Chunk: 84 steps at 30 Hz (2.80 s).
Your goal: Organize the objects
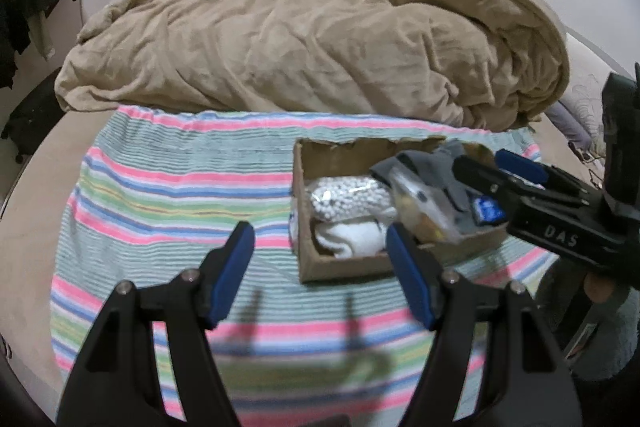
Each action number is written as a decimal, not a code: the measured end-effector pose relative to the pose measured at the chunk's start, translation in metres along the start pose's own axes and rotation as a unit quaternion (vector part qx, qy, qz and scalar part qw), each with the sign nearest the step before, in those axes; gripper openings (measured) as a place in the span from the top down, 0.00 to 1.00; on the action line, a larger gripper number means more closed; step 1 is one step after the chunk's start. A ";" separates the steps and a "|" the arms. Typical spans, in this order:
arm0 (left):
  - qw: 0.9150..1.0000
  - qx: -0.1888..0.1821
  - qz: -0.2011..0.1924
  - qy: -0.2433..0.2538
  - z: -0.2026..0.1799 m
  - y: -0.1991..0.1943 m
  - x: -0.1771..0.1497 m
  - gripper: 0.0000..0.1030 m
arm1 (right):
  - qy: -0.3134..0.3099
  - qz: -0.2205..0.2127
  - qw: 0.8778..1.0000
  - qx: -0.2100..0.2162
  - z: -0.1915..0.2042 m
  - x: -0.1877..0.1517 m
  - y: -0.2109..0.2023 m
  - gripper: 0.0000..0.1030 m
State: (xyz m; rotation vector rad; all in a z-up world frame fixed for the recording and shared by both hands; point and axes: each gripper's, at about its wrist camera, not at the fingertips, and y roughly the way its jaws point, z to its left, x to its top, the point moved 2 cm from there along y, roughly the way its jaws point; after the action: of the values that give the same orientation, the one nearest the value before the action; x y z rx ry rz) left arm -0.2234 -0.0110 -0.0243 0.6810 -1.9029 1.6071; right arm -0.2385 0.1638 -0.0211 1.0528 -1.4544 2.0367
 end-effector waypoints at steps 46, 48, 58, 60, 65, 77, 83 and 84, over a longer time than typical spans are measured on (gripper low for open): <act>1.000 0.012 -0.014 0.010 -0.049 -0.111 -0.083 0.11 | 0.015 0.026 0.999 -0.017 0.018 -0.091 -0.133 0.17; 1.000 0.012 -0.014 0.010 -0.050 -0.111 -0.083 0.11 | 0.015 0.026 0.999 -0.017 0.017 -0.091 -0.133 0.17; 1.000 0.010 -0.016 0.008 -0.049 -0.110 -0.082 0.11 | 0.014 0.026 0.999 -0.018 0.018 -0.091 -0.132 0.17; 1.000 0.009 -0.017 0.007 -0.049 -0.111 -0.081 0.11 | 0.014 0.027 0.999 -0.018 0.018 -0.091 -0.132 0.17; 1.000 0.009 -0.019 0.006 -0.048 -0.113 -0.080 0.11 | 0.015 0.027 0.999 -0.018 0.018 -0.090 -0.132 0.17; 1.000 0.010 -0.022 0.003 -0.046 -0.114 -0.080 0.11 | 0.014 0.027 0.999 -0.018 0.019 -0.090 -0.132 0.17; 1.000 0.009 -0.022 0.004 -0.045 -0.114 -0.080 0.11 | 0.015 0.029 0.999 -0.019 0.019 -0.090 -0.131 0.17; 1.000 0.009 -0.022 0.004 -0.045 -0.114 -0.080 0.11 | 0.015 0.029 0.999 -0.019 0.019 -0.090 -0.131 0.17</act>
State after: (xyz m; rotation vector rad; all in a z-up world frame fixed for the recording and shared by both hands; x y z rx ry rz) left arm -0.0834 0.0180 0.0070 0.7188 -1.8578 1.5987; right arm -0.0831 0.2012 -0.0086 0.9719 -1.5177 2.0480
